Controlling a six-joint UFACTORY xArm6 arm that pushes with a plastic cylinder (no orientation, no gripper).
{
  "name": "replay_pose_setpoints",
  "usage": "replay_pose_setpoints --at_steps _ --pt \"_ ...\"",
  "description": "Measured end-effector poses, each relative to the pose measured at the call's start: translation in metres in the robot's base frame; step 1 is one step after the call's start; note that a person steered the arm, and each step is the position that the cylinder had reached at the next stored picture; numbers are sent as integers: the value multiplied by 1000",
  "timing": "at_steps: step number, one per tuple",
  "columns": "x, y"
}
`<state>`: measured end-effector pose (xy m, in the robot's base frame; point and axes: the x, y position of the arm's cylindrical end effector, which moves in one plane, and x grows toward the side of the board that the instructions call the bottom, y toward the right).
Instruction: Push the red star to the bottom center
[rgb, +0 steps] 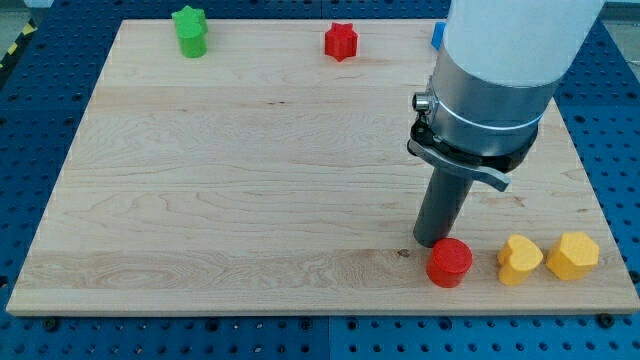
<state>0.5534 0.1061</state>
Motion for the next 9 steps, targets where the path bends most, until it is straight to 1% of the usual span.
replay_pose_setpoints --at_steps 1,3,4,5,6,7,8,9 --pt "-50 -23" --pt "-196 -123" --pt "-261 -161" --pt "-273 -166" --pt "-283 -166" --pt "-344 -165" --pt "-361 -122" --pt "-361 -47"
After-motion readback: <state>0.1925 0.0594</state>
